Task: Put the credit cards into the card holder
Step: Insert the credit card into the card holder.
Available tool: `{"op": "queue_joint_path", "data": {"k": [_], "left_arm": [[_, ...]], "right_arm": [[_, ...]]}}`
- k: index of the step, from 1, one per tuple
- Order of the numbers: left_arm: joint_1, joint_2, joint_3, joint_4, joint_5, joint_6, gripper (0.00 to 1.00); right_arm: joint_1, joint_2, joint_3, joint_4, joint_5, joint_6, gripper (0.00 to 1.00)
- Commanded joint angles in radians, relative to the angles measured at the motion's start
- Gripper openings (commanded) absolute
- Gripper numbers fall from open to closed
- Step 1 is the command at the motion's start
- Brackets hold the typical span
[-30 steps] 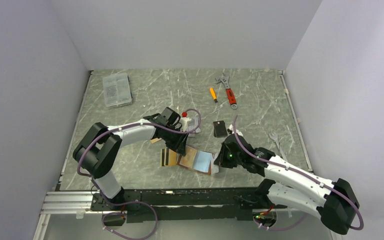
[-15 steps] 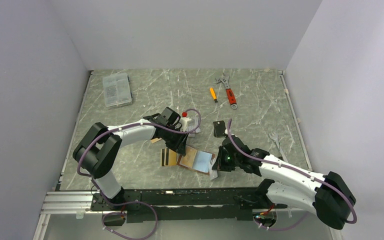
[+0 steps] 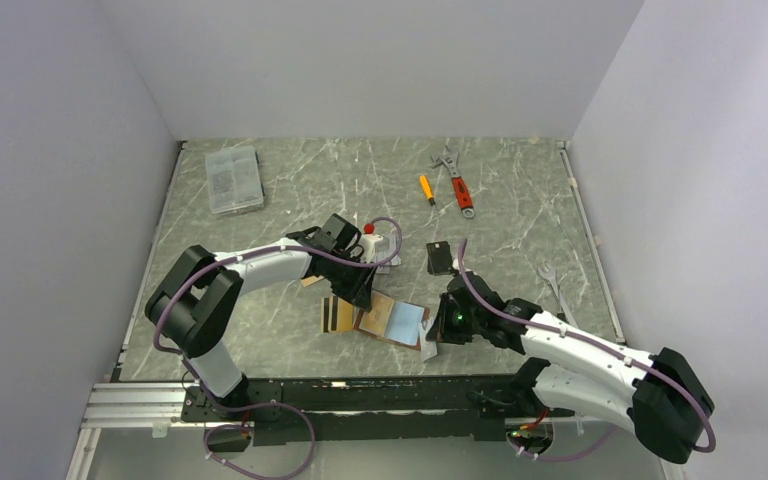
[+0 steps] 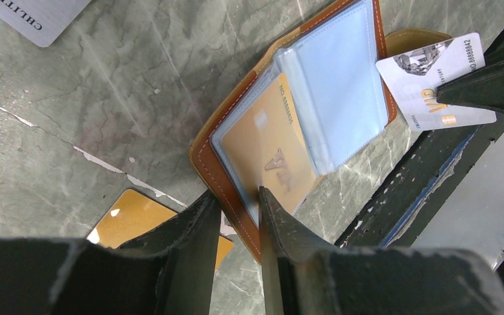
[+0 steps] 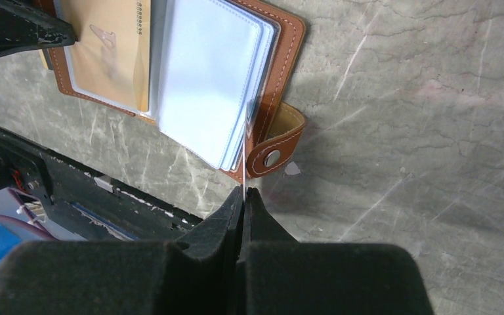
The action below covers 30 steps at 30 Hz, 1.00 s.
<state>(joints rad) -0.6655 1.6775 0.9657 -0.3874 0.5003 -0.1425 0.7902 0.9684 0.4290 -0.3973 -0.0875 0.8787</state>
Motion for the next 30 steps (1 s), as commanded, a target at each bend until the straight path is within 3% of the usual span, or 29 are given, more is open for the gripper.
{"op": "queue_joint_path", "data": {"k": [1,23,30], "left_arm": [[-0.005,-0.036,0.036,-0.004,0.016,0.017,0.32],[-0.006,-0.039,0.039,-0.005,0.023,0.025,0.31],[-0.005,-0.042,0.048,-0.014,0.024,0.035,0.39]], "right_arm": [[-0.006,-0.026,-0.004,-0.011,-0.002,-0.004,0.00],[-0.049,0.074,-0.032,0.129,-0.100,-0.035,0.00],[-0.067,0.076,-0.017,0.201,-0.133,-0.056,0.00]]}}
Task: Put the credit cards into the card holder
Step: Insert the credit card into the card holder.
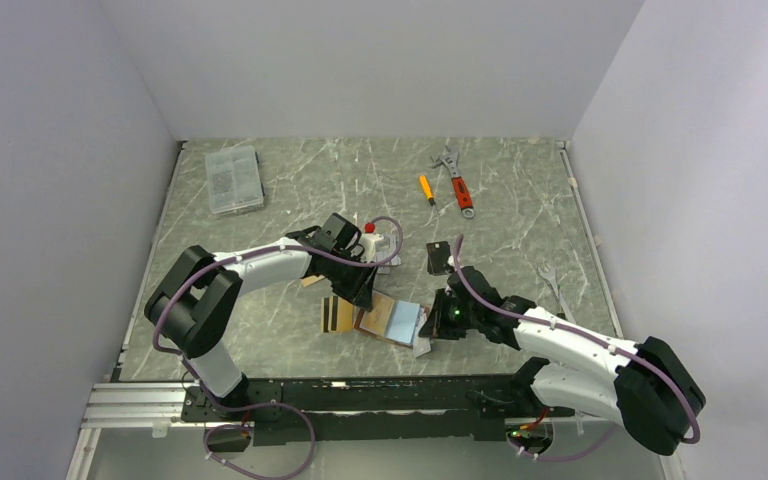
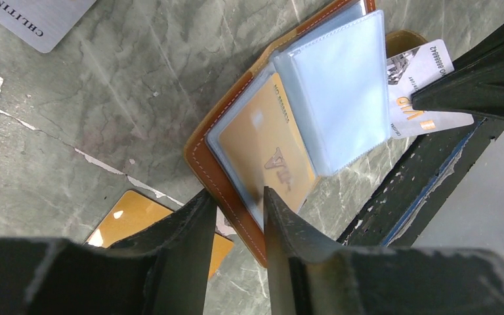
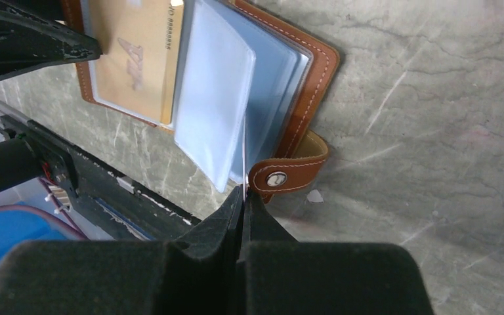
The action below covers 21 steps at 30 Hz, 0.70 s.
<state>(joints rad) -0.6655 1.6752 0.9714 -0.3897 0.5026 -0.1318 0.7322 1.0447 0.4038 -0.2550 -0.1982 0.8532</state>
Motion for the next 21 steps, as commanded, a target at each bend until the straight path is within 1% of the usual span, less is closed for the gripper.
{"op": "queue_joint_path", "data": {"k": [1,7,11,14,16,18,21], "left_arm": [[-0.004,-0.040,0.044,-0.014,0.022,0.027,0.41],[0.007,-0.051,0.049,-0.021,0.039,0.026,0.55],[0.054,-0.059,0.037,-0.001,0.123,-0.003,0.62],[0.111,-0.067,-0.003,0.046,0.223,-0.050,0.65],[0.138,-0.064,-0.029,0.078,0.265,-0.064,0.65],[0.150,-0.060,-0.047,0.100,0.303,-0.081,0.66],[0.152,-0.048,-0.054,0.120,0.323,-0.093,0.66]], "right_arm": [[-0.008,0.000,0.018,0.063,-0.027,-0.038,0.00],[-0.009,-0.016,0.063,0.112,-0.066,-0.050,0.00],[-0.008,0.043,0.085,0.190,-0.112,-0.055,0.00],[-0.008,0.100,0.104,0.239,-0.137,-0.057,0.00],[-0.008,0.136,0.115,0.264,-0.151,-0.059,0.00],[-0.008,0.171,0.120,0.295,-0.161,-0.059,0.00],[-0.009,0.207,0.119,0.320,-0.171,-0.054,0.00]]}}
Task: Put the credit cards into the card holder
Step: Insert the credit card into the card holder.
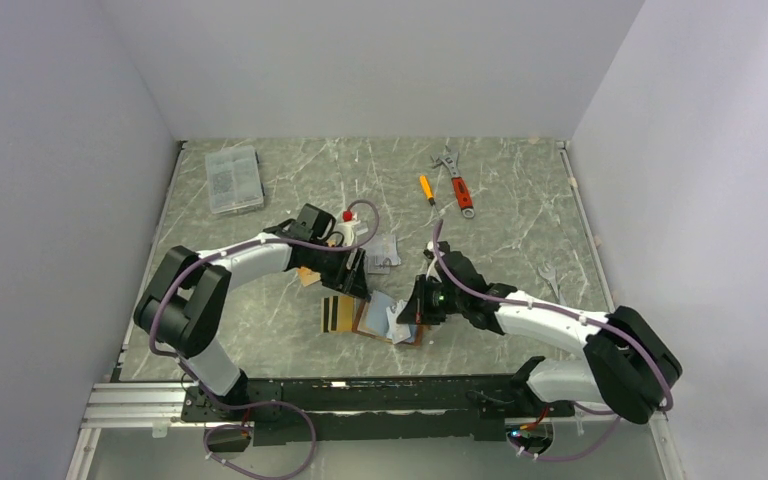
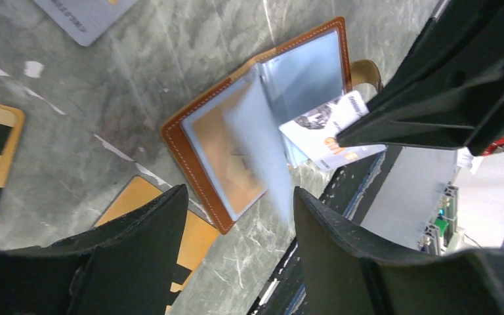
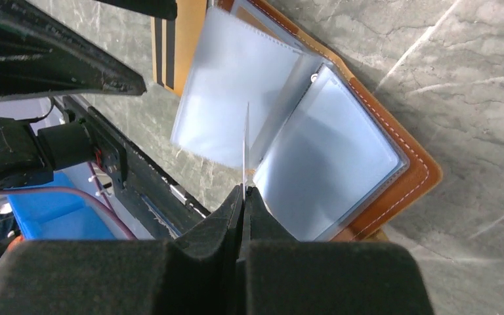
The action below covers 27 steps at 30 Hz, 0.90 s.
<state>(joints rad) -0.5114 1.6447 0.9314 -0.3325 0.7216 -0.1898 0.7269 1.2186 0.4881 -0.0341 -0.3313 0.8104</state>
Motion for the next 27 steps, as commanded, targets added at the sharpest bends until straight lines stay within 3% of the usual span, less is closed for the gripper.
{"op": "queue_joint_path", "data": {"k": [1,5,11,18,23,27], "left_arm": [[-0.003,-0.011,-0.012,0.063,0.108,-0.036,0.66],[-0.015,0.033,0.015,0.044,0.084,-0.032,0.63],[-0.048,0.032,0.058,-0.034,-0.101,0.047,0.50],[-0.149,0.025,0.092,-0.108,-0.263,0.158,0.42],[-0.155,0.047,0.074,-0.095,-0.282,0.156,0.34],[-0.155,0.039,0.030,-0.058,-0.276,0.132,0.29]], "right_arm": [[-0.003,0.038,0.033,0.105,-0.038,-0.011,0.00],[-0.013,0.068,0.025,0.123,-0.046,-0.009,0.00],[-0.078,0.001,-0.042,0.141,-0.024,0.030,0.00],[-0.108,-0.020,-0.153,0.347,0.068,0.152,0.00],[-0.084,0.044,-0.132,0.403,0.080,0.201,0.00],[-0.035,0.076,-0.089,0.338,0.151,0.219,0.00]]}}
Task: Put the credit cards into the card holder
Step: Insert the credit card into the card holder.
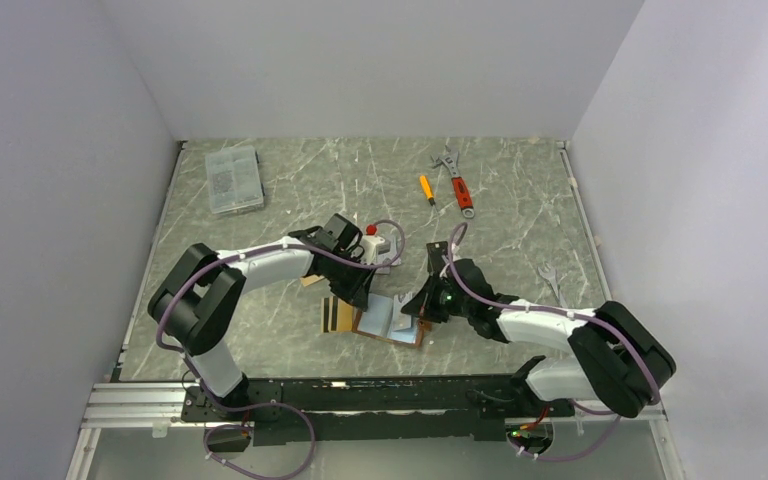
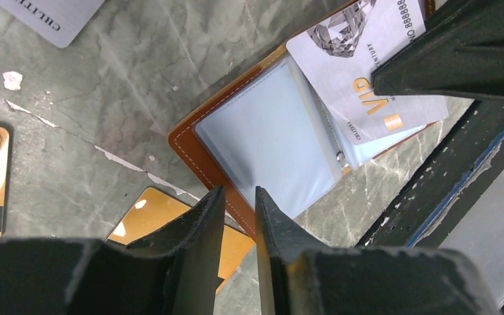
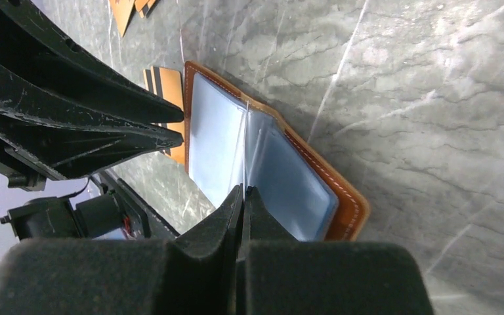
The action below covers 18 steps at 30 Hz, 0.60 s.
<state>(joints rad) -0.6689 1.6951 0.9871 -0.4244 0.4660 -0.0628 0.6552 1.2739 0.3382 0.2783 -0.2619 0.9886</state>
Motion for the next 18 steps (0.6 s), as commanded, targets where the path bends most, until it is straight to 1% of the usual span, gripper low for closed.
{"op": "queue_joint_path", "data": {"k": [1,5,10,12,18], "left_arm": [[0.002,-0.018,-0.040,0.044,-0.013,-0.002,0.28],[-0.001,-0.040,-0.076,0.077,0.041,-0.015,0.26],[-0.026,-0.046,-0.105,0.094,0.056,-0.007,0.19],[-0.040,-0.049,-0.109,0.097,0.058,-0.007,0.19],[-0.064,-0.042,-0.102,0.088,0.052,0.002,0.18]], "right_arm": [[0.043,0.028,0.065,0.013,0.093,0.048,0.00],[0.056,0.035,0.045,0.030,0.139,0.094,0.00],[0.062,0.039,0.054,0.006,0.192,0.105,0.00],[0.061,0.047,0.067,-0.016,0.198,0.095,0.00],[0.061,0.059,0.040,0.025,0.176,0.100,0.00]]}}
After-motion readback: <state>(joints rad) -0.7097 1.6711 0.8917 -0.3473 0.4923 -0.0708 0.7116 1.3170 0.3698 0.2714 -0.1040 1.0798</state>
